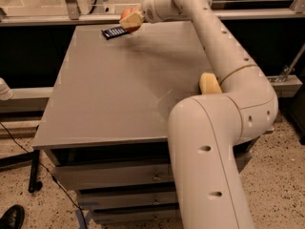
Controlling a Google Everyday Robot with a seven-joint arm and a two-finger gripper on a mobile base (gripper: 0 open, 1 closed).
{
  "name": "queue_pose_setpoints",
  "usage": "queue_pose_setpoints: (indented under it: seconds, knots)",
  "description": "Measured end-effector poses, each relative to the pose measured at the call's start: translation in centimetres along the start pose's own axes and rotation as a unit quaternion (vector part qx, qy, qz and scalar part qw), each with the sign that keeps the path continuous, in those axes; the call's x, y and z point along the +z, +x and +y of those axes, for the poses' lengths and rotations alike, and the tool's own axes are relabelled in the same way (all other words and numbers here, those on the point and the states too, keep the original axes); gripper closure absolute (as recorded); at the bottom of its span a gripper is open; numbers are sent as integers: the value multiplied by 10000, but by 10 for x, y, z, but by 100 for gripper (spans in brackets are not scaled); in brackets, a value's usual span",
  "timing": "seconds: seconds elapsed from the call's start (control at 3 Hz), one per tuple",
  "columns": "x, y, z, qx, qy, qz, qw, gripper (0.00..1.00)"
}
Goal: Move apple near rxbar blueberry
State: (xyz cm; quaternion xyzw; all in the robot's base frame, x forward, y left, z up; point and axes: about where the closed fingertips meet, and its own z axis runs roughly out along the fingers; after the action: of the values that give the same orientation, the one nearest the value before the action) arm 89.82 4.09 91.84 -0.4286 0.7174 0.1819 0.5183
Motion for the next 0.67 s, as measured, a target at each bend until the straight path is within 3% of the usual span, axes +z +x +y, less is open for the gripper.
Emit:
queue_pose_setpoints:
  seconds: [0.67]
  knots:
    - [17,19,5,-143,-43,566,9983,100]
